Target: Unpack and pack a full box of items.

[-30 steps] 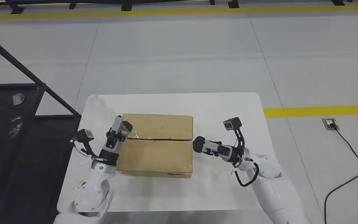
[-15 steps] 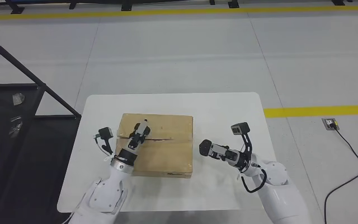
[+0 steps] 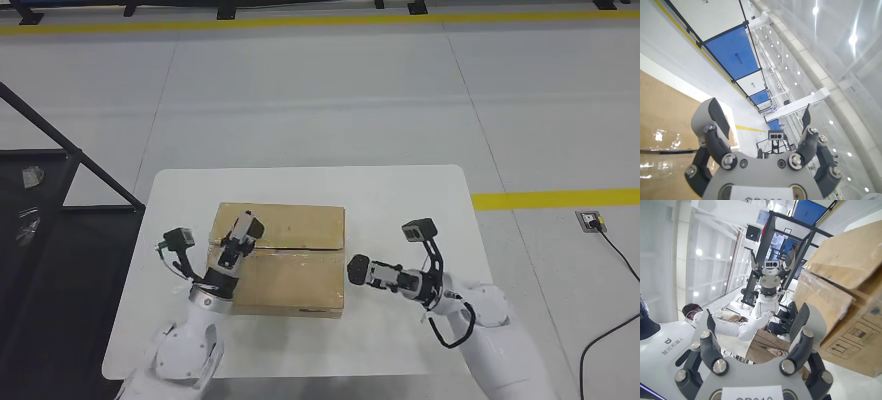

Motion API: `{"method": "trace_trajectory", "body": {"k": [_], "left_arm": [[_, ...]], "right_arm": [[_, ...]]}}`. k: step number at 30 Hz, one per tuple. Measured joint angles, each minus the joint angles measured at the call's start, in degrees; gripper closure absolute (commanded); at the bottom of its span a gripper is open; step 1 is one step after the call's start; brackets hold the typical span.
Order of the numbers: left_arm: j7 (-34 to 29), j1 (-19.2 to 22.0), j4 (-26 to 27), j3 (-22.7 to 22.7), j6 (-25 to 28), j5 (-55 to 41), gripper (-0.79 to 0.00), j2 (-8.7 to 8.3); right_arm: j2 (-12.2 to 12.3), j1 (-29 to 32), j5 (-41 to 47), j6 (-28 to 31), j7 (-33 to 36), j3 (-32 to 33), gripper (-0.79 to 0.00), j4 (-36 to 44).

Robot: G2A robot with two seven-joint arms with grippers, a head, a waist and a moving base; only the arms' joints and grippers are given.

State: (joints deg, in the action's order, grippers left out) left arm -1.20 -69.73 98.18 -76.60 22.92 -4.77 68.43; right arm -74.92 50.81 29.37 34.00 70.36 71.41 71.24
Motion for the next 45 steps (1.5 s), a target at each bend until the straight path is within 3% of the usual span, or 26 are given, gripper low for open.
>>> {"method": "trace_trajectory", "body": {"k": [3, 7, 12, 15, 21, 27, 45], "left_arm": [[-1.8, -2.5, 2.3, -5.3, 0.5, -5.6, -0.785, -0.51], [-2.9, -5.3, 1.7, -12.9, 1.2, -10.6, -0.785, -1.13], [-4.6, -7.3, -2.9, -19.8, 0.0, -14.1, -0.785, -1.63], [-7.4, -7.2, -6.4, -21.2, -1.8, -14.8, -0.785, -1.87], [-12.6, -6.8, -10.1, -19.4, -3.0, -11.4, -0.785, -1.97], [-17.4, -6.7, -10.3, -16.7, -2.8, -8.0, -0.785, -1.98], [-20.4, -8.9, -8.1, -12.6, -1.7, -6.7, -0.785, -1.54]], "right_arm": [[-0.2, -2.4, -1.2, -0.8, 0.2, -2.1, -0.785, -1.4], [-1.0, -6.4, -2.9, -2.6, -0.8, -5.7, -0.785, -4.3], [-2.3, -11.5, -5.3, -4.6, -3.6, -10.4, -0.785, -9.2], [-3.2, -14.4, -8.4, -6.6, -7.6, -12.9, -0.785, -12.6], [-4.8, -18.5, -11.1, -10.1, -13.6, -16.5, -0.785, -18.1], [-6.0, -20.4, -11.0, -11.0, -15.7, -18.7, -0.785, -20.3], [-11.8, -26.7, -7.5, -14.3, -17.8, -26.6, -0.785, -27.8]]}}
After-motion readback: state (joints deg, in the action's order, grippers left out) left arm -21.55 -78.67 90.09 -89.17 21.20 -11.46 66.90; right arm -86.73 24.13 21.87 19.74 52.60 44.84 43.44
